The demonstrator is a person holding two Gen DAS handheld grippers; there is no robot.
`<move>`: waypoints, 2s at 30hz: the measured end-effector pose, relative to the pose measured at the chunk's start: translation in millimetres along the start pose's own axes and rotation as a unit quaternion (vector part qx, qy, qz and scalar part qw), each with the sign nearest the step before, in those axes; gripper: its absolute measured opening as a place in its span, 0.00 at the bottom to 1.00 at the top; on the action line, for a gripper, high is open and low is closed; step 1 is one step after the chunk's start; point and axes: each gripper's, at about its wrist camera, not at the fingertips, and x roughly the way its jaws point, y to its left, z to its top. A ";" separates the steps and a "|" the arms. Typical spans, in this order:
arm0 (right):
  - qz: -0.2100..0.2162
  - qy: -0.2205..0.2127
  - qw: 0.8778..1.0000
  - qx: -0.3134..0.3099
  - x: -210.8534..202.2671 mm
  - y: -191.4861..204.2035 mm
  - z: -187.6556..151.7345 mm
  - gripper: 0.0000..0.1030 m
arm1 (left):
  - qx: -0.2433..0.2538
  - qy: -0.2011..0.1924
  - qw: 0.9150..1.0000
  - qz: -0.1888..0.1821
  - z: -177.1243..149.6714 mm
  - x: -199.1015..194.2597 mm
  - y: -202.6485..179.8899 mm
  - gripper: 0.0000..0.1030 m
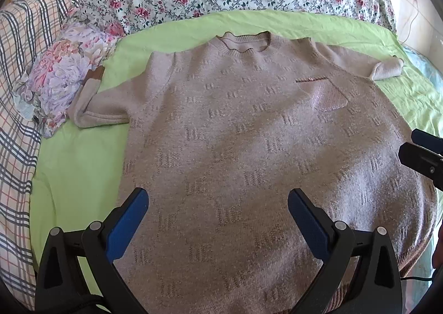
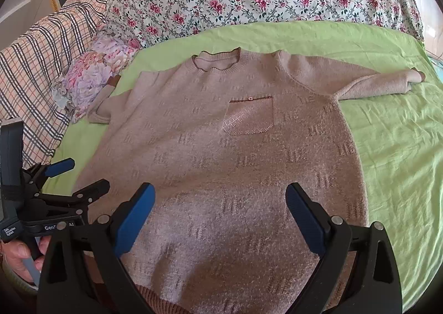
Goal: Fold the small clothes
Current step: 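Move both tools over the spread beige sweater toward its sleeves, then grasp the brown sleeve cuff with the right tool and fold it across the body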
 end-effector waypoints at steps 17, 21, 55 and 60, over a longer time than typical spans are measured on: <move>-0.013 -0.032 0.996 0.087 -3.9 -78.1 25.2 0.92 | -0.022 -0.007 0.999 -0.030 35.1 27.8 9.6 0.98; -0.047 -0.037 0.992 0.109 -6.9 -117.5 45.5 0.93 | -0.030 0.009 0.999 -0.035 47.9 38.3 11.8 0.98; -0.258 0.012 0.945 0.198 97.3 -411.2 210.3 0.11 | -0.042 0.088 0.994 -0.040 86.8 126.7 13.8 0.98; -0.121 -0.040 0.978 0.166 89.3 -336.8 221.8 0.10 | -0.053 0.078 0.994 -0.050 86.0 117.1 18.1 0.98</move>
